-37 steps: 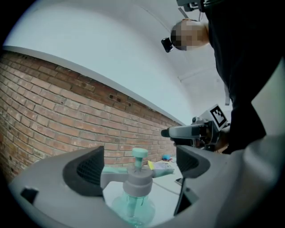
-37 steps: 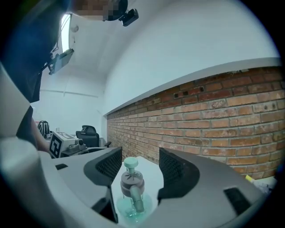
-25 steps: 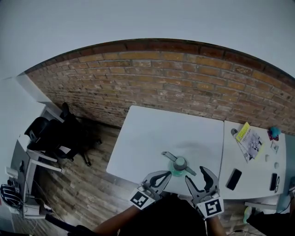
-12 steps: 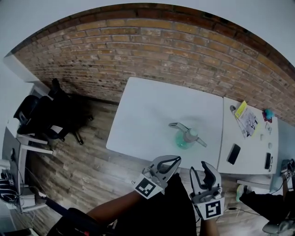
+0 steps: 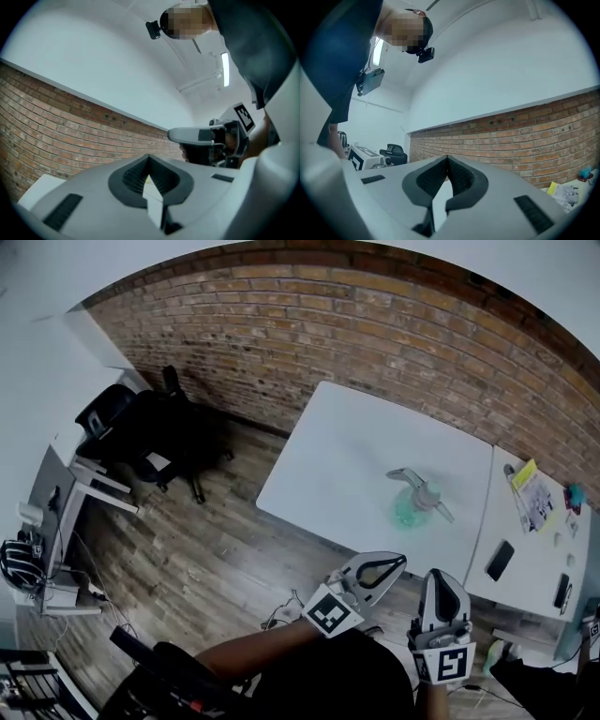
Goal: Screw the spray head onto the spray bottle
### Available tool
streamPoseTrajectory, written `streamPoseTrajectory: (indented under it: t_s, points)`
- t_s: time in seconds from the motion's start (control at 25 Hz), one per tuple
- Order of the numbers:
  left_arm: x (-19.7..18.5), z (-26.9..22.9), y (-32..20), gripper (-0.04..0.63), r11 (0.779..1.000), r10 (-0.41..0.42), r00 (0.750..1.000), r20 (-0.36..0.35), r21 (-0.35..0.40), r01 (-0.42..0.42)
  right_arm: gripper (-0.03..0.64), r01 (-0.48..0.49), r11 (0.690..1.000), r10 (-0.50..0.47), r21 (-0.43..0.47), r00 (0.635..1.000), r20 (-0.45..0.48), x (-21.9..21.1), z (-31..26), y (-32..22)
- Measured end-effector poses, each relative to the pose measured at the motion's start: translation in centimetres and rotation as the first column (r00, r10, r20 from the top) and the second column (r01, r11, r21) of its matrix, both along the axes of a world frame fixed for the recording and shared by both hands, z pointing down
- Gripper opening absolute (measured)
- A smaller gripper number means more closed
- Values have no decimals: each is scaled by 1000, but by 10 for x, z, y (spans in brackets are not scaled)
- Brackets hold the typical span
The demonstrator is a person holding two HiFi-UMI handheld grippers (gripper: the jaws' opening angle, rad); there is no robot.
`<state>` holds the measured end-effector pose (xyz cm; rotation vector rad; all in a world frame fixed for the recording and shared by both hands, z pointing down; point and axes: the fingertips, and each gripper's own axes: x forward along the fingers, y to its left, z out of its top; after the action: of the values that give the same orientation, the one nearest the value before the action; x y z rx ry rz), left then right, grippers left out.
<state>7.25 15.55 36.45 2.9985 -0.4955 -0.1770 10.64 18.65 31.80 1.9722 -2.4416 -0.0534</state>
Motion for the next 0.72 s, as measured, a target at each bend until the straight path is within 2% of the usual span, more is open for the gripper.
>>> streamPoseTrajectory:
  t_s: [0.08,0.2,0.32,0.52,0.72]
  points:
    - [-4,-6,8,3,997,-80,997,-17,-14,79,9,14,999,-14,-29,1000,-7,1,5,14]
    - [-5,-5,20,3,985,-167,986,-4,-32,167,9,40,998,-43,-41,996,-77,8,9,35]
    - [5,1,38,3,982,-188,982,26,-12,188,9,41,998,-46,-41,990,-134,26,7,55]
    - [25,2,66,3,981,-196,979,49,11,196,8,0,998,-4,-71,998,-59,57,17,74]
    - [28,1,79,3,980,-200,978,52,23,199,8,12,999,-13,-47,1000,-22,57,20,88]
